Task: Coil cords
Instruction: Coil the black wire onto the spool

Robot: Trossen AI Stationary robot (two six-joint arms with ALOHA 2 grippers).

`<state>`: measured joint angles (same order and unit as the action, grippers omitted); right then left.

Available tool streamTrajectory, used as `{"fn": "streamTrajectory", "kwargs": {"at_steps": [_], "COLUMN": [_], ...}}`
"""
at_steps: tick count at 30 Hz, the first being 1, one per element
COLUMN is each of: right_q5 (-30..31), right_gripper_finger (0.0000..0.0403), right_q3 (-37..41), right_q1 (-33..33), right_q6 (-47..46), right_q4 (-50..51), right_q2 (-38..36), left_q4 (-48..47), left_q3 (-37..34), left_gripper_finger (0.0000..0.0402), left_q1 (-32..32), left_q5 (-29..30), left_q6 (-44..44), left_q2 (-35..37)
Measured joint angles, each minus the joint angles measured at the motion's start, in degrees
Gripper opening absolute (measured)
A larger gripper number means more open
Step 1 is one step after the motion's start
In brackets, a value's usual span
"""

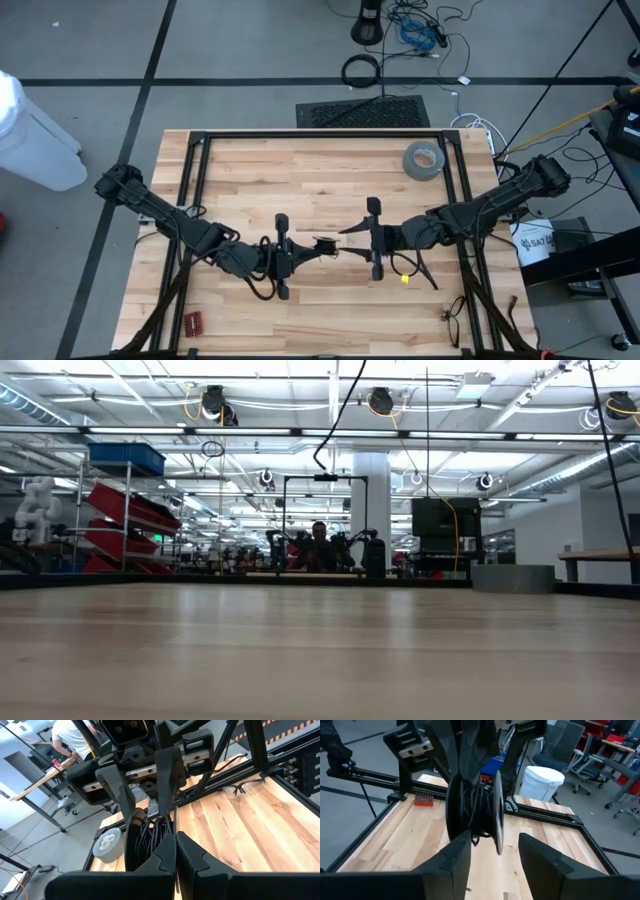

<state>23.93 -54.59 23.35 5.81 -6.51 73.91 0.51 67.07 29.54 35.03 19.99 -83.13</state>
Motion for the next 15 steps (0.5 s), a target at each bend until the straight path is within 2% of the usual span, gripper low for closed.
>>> {"fn": "streamTrajectory", "kwargs": {"at_steps": [10,15], "right_q5": [-1.75,-2.33], "right_gripper_finger": [0.0139,0.011], "right_q3": [0.0,0.0], "right_q1": [-0.52,-0.64], "right_q6": [3.46,4.86], "right_q4": [-4.01,-5.11], "right_q2": [1.98,2.22], "left_q4": [0.1,0.22], "left_q3": [0.02,0.02], "left_gripper_finger": [0.0,0.0], "left_q1": [0.04,0.04], "left_q5": [-0.42,-0.92], "left_q6": [0.22,0.2], "left_q2": [0.0,0.0]}}
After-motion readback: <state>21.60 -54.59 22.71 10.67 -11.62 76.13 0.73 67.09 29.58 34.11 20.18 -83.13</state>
